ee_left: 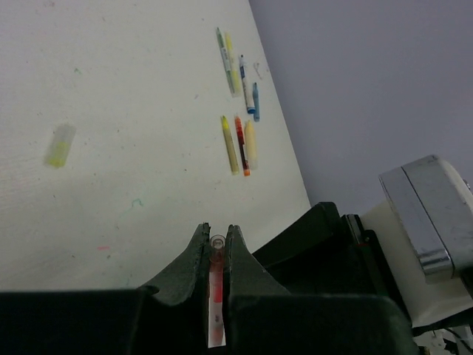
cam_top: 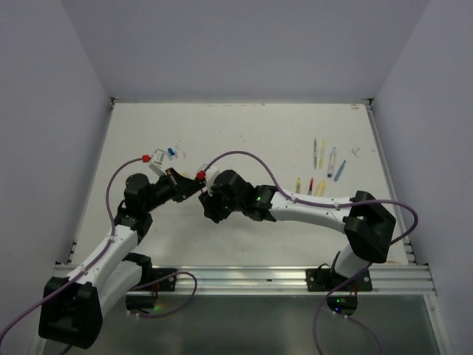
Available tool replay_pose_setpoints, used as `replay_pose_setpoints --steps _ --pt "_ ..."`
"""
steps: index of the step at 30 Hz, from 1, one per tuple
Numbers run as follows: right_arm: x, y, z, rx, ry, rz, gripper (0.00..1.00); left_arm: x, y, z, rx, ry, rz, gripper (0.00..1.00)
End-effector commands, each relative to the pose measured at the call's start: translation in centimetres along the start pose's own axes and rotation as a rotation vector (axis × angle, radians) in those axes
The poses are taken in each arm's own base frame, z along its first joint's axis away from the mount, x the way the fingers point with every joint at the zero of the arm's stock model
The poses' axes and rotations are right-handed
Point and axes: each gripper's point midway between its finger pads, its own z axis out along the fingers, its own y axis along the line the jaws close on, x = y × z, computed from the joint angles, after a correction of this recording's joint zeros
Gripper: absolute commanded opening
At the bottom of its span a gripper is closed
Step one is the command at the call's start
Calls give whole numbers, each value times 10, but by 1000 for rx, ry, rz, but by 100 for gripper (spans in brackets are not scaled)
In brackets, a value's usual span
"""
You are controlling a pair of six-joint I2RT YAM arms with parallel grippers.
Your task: Open the pen caps
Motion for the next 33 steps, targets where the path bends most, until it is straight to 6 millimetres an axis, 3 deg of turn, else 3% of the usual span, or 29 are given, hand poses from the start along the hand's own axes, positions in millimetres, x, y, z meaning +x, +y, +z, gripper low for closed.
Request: replay_pose_setpoints --steps 1,4,5,11,16,17,21,27,33 --pt "-33 1 0 -10 -101 -7 43 0 -19 -5 101 -6 -1 0" --pt "-34 -5 4 11 -108 3 19 3 -22 -7 132 -4 -23 0" --pt "-33 -5 4 11 -106 8 0 4 -22 -7 130 -3 -22 0" --pt "-16 -7 5 17 -71 58 0 -4 -14 -4 86 -52 -35 0" --pt "18 -4 -1 16 -5 131 0 -32 -8 1 10 -143 1 0" --pt "23 -3 -3 15 3 158 0 -45 -12 3 0 -175 19 0" --pt "51 -3 -15 20 45 203 0 -59 -8 11 -18 -214 22 0" --pt "69 2 -25 -1 71 246 0 -72 -3 14 -31 -263 23 0" --pt "95 7 -20 -19 132 272 0 -86 -8 16 -28 -296 23 0"
